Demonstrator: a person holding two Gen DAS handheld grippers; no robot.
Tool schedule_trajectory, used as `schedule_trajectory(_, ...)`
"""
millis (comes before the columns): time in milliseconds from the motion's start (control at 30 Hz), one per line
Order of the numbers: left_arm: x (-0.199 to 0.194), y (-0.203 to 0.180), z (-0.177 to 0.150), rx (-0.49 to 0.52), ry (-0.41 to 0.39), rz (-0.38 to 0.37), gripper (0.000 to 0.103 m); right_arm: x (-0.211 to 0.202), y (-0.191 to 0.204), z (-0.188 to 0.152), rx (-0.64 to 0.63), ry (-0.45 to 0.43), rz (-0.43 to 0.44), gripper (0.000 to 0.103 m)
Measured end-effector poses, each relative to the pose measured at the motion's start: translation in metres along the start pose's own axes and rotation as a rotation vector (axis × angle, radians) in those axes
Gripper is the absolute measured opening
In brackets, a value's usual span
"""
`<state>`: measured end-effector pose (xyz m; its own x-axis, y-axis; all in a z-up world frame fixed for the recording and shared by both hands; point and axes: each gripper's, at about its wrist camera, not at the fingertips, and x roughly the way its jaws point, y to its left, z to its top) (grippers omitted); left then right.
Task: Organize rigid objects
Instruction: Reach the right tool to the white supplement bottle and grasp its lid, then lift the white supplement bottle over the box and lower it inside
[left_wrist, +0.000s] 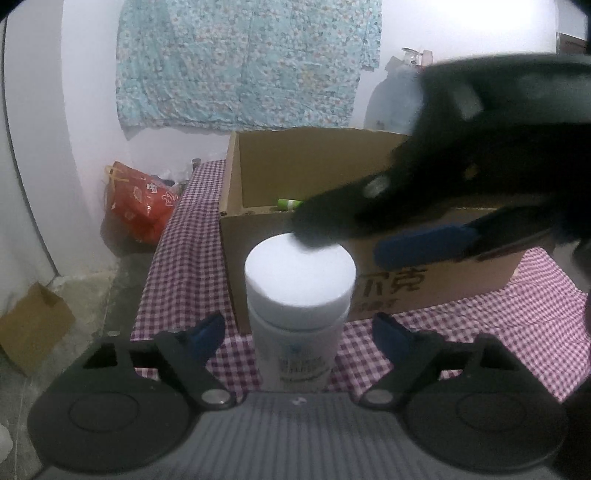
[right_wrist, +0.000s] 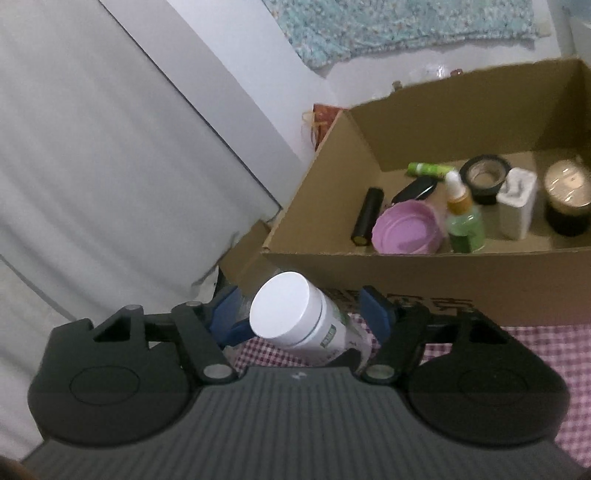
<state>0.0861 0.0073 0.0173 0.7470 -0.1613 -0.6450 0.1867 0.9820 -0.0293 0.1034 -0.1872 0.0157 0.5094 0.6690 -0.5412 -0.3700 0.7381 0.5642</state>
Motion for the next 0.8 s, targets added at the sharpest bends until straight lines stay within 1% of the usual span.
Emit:
schedule_trajectory(33,0.002,0.0,0.001,0.001,0.003,-0.002,0.082,0.006,0.0,0.0,0.01,0.01,0.002,0.066)
schedule_trajectory(100,0.003,0.0,0.001,-0.002,0.005,-0.011,0.075,0.016,0.001,0.002,0.029,0.025,0.012,0.061)
schedule_trajectory(133,0.003,0.0,0.001,-0.005,0.007,-0.015,0.073,0.02,0.0,0.002,0.039,0.033,0.012,0.058)
schedule_trajectory(267,0.005,0.0,0.002,-0.023,0.021,-0.012,0.058,0.02,-0.003,-0.001,0.057,0.043,0.022,0.05)
schedule_trajectory(300,0.005,0.001,0.002,-0.029,0.021,-0.007,0.056,0.02,-0.003,-0.001,0.06,0.043,0.023,0.05)
schedule_trajectory(433,0.004,0.005,0.004,-0.064,0.022,-0.003,0.055,0.02,-0.003,-0.002,0.071,0.038,0.026,0.048)
schedule_trajectory(567,0.001,0.002,0.003,-0.068,0.02,0.005,0.054,0.019,-0.002,-0.002,0.078,0.04,0.024,0.046)
schedule_trajectory(800,-0.001,0.002,0.005,-0.071,0.021,-0.002,0.054,0.014,0.001,-0.003,0.075,0.041,0.019,0.045)
